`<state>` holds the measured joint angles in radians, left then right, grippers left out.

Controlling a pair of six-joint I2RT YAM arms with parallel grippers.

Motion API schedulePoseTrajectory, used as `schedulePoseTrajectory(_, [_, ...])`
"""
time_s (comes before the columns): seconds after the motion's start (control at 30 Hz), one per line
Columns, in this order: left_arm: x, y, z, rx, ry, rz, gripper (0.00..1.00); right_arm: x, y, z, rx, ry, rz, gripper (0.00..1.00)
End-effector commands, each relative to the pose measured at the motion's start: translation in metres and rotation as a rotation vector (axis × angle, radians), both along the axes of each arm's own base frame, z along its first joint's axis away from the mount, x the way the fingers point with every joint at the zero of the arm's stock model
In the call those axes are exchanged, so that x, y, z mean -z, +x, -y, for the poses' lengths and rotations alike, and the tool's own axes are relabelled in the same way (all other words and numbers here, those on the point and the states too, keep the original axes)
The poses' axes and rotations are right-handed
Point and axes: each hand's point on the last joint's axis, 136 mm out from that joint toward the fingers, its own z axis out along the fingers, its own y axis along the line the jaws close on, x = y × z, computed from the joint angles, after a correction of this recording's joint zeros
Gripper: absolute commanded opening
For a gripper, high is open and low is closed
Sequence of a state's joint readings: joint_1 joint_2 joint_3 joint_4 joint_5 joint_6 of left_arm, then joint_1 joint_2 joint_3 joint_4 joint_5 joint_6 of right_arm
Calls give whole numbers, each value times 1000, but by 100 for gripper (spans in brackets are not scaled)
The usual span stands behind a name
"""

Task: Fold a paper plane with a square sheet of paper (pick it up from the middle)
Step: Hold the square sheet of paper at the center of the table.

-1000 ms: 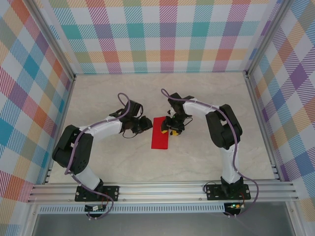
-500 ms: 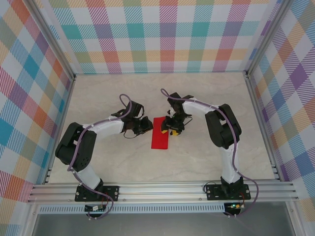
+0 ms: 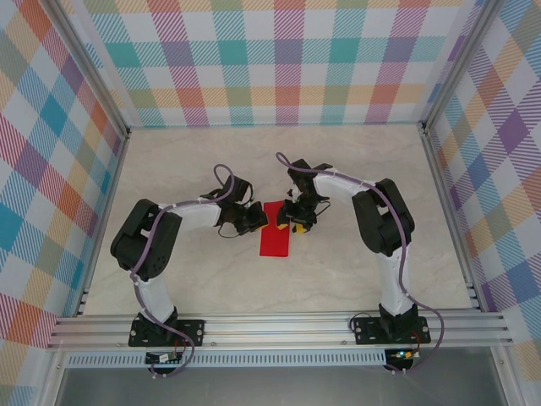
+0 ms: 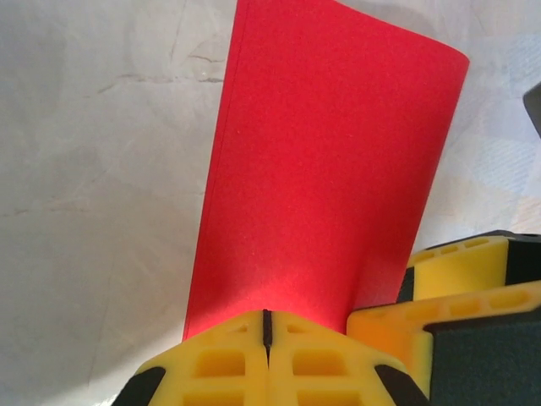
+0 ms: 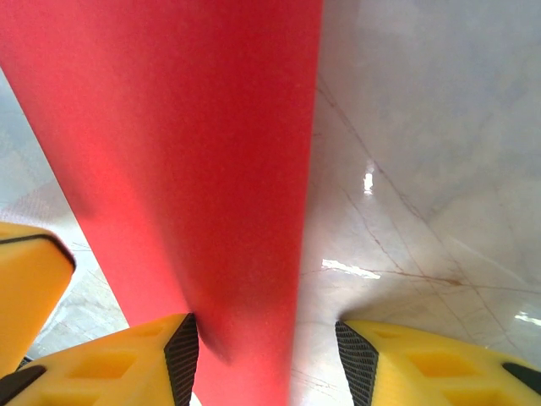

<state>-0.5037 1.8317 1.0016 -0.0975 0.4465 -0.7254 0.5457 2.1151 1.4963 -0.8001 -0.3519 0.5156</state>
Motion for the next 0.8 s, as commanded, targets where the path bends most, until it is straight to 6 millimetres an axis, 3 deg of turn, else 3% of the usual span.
schedulePoseTrajectory(0.0, [-1, 4, 12, 15, -22, 5, 0, 56, -13, 39, -4, -207, -53, 52])
schedulePoseTrajectory(0.27, [35, -9, -1, 6, 60, -66, 0, 53, -12, 36, 2, -187, -47, 53])
schedulePoseTrajectory(0.37, [46, -16, -8, 7, 97, -86, 0, 42, -6, 30, 10, -154, -15, 54])
schedulePoseTrajectory(0.5, [54, -25, -18, 11, 139, -98, 0, 5, 10, 26, 11, -99, 90, 58])
schedulePoseTrajectory(0.63, [55, -28, -20, 10, 146, -95, 0, -40, 28, 28, 129, 102, 177, 58])
schedulePoseTrajectory(0.7, [53, -27, -20, 10, 145, -91, 0, -55, 31, 25, 175, 216, 202, 54])
schedulePoseTrajectory(0.77, [53, -27, -20, 12, 141, -90, 0, -68, 27, 15, 173, 317, 216, 44])
